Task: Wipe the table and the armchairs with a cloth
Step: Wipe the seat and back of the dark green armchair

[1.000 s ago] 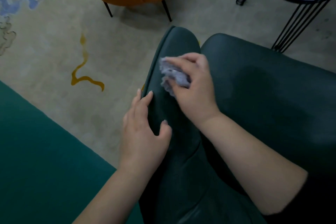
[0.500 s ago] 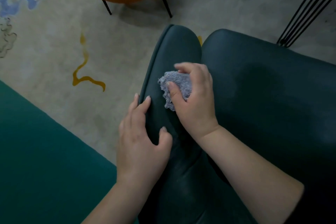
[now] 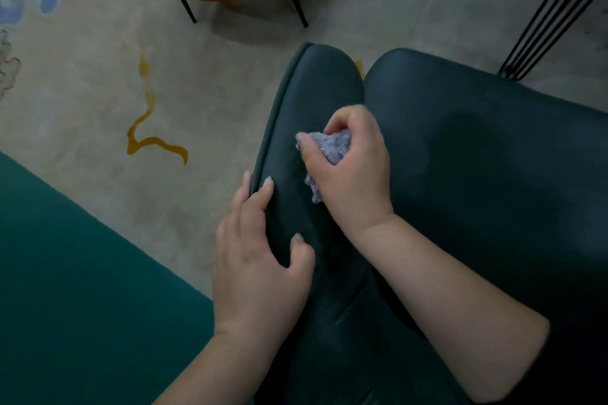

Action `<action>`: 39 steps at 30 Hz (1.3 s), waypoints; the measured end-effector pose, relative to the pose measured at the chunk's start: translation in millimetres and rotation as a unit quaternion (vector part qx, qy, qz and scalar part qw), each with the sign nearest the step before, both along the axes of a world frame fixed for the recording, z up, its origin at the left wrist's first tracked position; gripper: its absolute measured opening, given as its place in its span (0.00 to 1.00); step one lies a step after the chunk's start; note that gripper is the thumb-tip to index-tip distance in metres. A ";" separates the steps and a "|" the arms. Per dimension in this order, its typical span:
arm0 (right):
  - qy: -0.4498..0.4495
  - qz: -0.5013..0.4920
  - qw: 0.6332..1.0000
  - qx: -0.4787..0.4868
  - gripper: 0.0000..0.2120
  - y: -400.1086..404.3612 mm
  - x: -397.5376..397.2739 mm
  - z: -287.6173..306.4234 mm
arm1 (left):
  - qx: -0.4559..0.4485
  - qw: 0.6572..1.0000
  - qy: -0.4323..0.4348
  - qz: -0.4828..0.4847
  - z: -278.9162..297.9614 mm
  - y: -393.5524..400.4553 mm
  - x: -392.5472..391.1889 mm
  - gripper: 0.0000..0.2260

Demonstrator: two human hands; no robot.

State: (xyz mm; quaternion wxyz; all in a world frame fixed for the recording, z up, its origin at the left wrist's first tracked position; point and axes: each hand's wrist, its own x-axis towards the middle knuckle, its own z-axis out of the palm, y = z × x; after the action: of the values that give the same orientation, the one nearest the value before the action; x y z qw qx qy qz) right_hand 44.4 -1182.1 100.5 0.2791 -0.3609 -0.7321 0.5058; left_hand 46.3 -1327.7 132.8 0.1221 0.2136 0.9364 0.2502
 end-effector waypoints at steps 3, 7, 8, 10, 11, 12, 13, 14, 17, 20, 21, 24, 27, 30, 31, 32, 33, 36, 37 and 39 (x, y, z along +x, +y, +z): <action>-0.032 0.000 0.999 0.033 0.13 -6.4 12.2 -9.3 | 0.001 1.000 0.000 0.007 -0.2 0.4 0.0 0.30; -0.043 -0.026 0.999 0.000 0.12 -10.6 18.2 -14.2 | 0.003 1.000 0.004 0.001 -0.9 0.3 -0.3 0.30; -0.034 -0.029 0.999 -0.004 0.11 -10.0 16.7 -13.1 | 0.002 1.000 0.005 0.001 -1.2 0.3 -0.3 0.30; -0.009 -0.027 1.000 -0.004 0.13 -7.3 9.9 -8.1 | 0.002 1.000 0.008 0.001 -1.4 0.6 -0.5 0.30; 0.010 -0.023 1.000 -0.001 0.14 -5.7 4.9 -4.6 | 0.002 1.000 0.012 0.001 -1.4 0.7 -0.7 0.30; 0.030 -0.014 0.999 0.003 0.15 -3.9 -0.5 -1.1 | 0.001 1.000 0.014 0.001 -1.3 0.9 -0.8 0.30; 0.043 -0.002 0.999 0.008 0.15 -1.8 -5.5 1.2 | -0.001 1.000 0.014 0.002 -1.2 1.0 -0.9 0.30; 0.045 0.011 0.999 0.020 0.16 0.3 -9.3 1.4 | -0.003 1.000 0.013 0.003 -1.4 1.2 -1.0 0.30; 0.017 0.025 0.998 0.061 0.14 9.4 -6.4 -11.2 | -0.006 1.000 0.016 0.005 -1.8 0.9 -0.5 0.31; -0.019 -0.024 1.000 -0.003 0.14 22.8 9.2 -28.7 | -0.005 1.000 0.016 0.008 -1.5 1.9 -0.5 0.30; -0.030 -0.038 0.999 -0.025 0.14 25.8 12.0 -31.3 | -0.004 1.000 0.014 0.008 -1.4 1.9 -0.3 0.30; 0.003 -0.038 0.999 -0.021 0.14 25.1 2.6 -26.6 | -0.003 1.000 0.015 0.003 -1.5 2.0 -0.2 0.31; 0.047 0.009 0.999 0.021 0.16 19.9 -15.2 -16.6 | -0.010 1.000 0.013 0.004 -2.0 1.7 -0.1 0.31; 0.025 0.005 0.999 0.020 0.13 25.8 -13.0 -25.1 | -0.013 1.000 0.015 0.002 -2.0 1.2 -0.4 0.31; 0.009 -0.004 1.000 -0.001 0.13 30.3 -8.8 -28.5 | -0.014 1.000 0.015 0.003 -1.9 1.3 -0.6 0.31; -0.009 -0.014 0.999 -0.028 0.12 34.4 -4.7 -30.2 | -0.016 1.000 0.015 0.003 -1.8 1.7 -0.3 0.31; -0.022 -0.023 0.998 -0.051 0.13 37.2 -2.3 -29.7 | -0.017 1.000 0.014 0.004 -1.8 1.8 0.1 0.30; 0.010 -0.013 0.999 -0.028 0.12 32.0 -8.1 -18.2 | -0.018 1.000 0.018 -0.001 -2.4 1.7 0.1 0.30; 0.026 0.009 1.000 0.002 0.13 25.6 -12.1 -13.3 | -0.018 1.000 0.018 -0.001 -2.2 1.3 0.1 0.31; 0.029 0.047 0.997 0.054 0.15 14.8 -19.2 -9.3 | -0.022 1.000 0.017 0.002 -1.9 1.4 -0.2 0.30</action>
State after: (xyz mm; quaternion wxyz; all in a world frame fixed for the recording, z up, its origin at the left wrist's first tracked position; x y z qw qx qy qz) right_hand 25.3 -1167.3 91.2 0.2954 -0.2957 -0.7662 0.4880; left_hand 46.1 -1326.3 130.8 0.1105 0.2134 0.9439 0.2266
